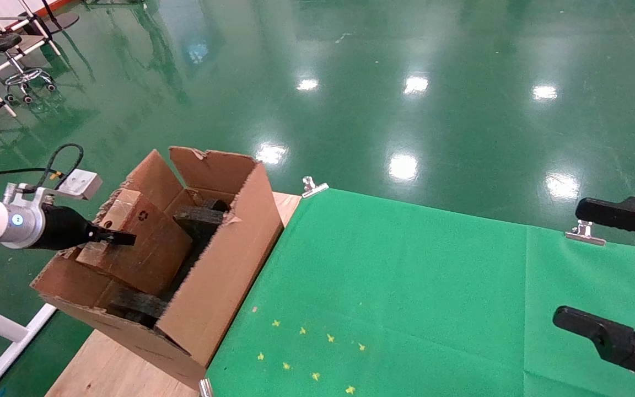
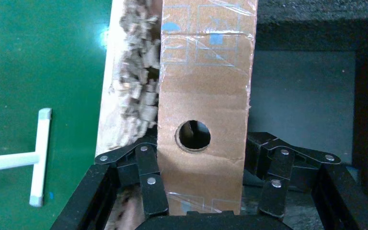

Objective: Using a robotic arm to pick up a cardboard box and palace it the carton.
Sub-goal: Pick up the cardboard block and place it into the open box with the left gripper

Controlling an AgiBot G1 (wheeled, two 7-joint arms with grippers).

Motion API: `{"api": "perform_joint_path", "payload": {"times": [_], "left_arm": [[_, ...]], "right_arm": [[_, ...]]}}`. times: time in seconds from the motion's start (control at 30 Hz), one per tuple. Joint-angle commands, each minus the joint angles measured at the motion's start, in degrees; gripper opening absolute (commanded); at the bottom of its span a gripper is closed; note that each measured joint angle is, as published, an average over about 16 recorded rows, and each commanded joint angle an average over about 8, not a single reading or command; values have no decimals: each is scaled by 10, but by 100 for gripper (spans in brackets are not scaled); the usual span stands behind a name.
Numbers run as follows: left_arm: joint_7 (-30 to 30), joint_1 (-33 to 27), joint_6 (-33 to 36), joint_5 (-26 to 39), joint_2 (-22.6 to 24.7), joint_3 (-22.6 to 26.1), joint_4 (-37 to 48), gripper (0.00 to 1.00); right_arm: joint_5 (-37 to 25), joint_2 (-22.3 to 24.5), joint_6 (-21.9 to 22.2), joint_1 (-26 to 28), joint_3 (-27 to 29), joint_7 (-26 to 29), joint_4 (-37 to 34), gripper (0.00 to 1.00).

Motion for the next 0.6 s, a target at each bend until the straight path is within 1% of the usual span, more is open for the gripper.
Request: {"api": "perform_joint_path", "payload": {"times": [0.03, 0.6], "left_arm": [[-1, 6, -3, -3, 2, -2, 0, 0], [-13, 66, -50, -9, 37, -7, -3, 0]], "right_arm": [[0, 0, 0, 0, 0, 0, 0, 100], [0, 0, 0, 0, 0, 0, 0, 100]]}}
